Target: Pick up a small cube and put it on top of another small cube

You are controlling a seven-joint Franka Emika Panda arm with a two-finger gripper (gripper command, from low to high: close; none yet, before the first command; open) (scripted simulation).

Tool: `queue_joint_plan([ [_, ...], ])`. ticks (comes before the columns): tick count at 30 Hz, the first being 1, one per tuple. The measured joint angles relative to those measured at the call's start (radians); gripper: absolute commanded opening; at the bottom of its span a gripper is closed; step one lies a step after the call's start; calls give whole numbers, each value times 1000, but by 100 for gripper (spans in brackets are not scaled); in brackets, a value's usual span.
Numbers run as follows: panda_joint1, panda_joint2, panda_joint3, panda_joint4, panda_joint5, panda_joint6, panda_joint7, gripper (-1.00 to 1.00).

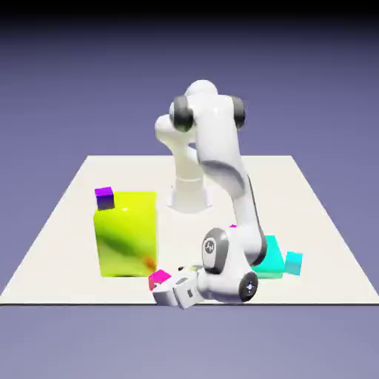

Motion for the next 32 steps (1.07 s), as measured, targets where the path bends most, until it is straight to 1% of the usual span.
queue_joint_plan([
  [2,-23,4,-9,-72,-17,78,25,0],
  [3,-27,5,-11,-86,-21,92,29,-100],
  [5,-27,5,-11,-86,-20,92,29,-100],
  [9,34,-19,16,38,12,-49,-9,-100],
  [24,508,-309,552,-386,-592,22,-3,-100],
  [27,466,-274,553,-422,-641,59,-12,-100],
  [28,444,-245,525,-432,-684,98,8,-100],
  [29,422,-215,496,-442,-727,136,28,100],
  [31,422,-215,496,-442,-729,137,29,100],
  [32,444,-245,525,-432,-686,98,8,100],
])
